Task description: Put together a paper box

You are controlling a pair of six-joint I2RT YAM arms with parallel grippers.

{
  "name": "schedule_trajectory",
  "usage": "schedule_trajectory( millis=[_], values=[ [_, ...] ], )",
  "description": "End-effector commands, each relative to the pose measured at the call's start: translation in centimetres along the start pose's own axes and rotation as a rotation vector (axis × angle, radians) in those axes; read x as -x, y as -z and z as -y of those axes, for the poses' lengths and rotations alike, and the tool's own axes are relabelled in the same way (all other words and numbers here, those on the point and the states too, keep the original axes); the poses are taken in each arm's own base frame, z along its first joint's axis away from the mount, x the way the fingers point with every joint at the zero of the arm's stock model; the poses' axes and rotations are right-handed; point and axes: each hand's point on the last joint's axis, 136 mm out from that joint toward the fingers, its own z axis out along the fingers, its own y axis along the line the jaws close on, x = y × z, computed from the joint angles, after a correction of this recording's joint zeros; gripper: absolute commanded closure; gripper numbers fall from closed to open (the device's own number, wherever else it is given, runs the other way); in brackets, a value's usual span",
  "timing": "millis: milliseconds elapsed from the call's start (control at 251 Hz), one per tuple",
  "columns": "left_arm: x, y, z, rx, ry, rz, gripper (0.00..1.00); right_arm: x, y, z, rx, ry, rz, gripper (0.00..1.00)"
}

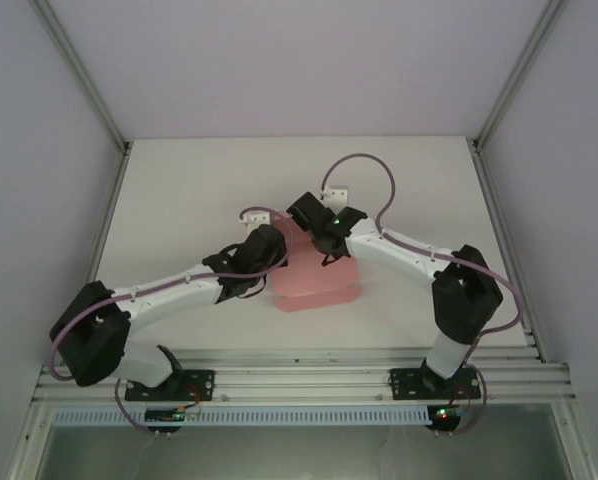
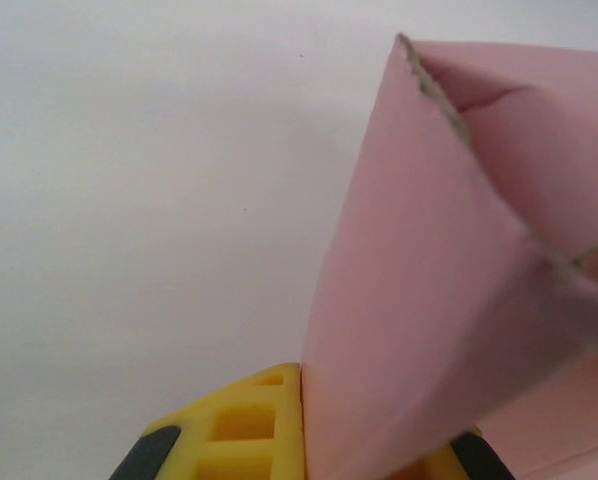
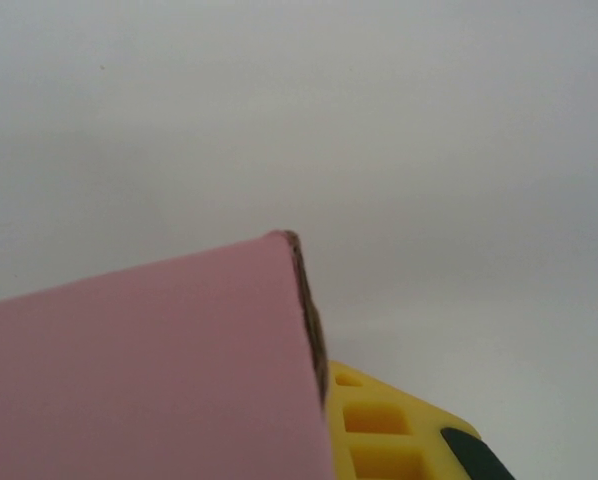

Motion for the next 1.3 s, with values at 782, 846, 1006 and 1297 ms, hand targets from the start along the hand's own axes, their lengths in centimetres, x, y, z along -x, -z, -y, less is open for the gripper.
schedule_trajectory(
  millis=[782, 846, 1006, 1297],
  values=[
    [3.1, -0.8, -2.9, -0.134, -0.454, -0.32, 1.0, -0.2, 7.5, 4.2, 0.699, -0.081, 0.116, 0.01],
    [1.8, -0.4, -2.7, -0.207, -0.636, -0.432, 1.0, -1.8, 6.6, 7.1, 0.592, -0.116, 0.016, 0.01],
    [-0.2, -0.1, -3.6, -0.239, -1.047, -0.629, 1.0, -4.8, 5.6, 11.7, 0.426, -0.139, -0.088, 0.01],
    [0.4, -3.9, -2.3, -0.143, -1.512, -0.776, 1.0, -6.9, 4.4, 13.2, 0.427, -0.204, -0.137, 0.01]
  ],
)
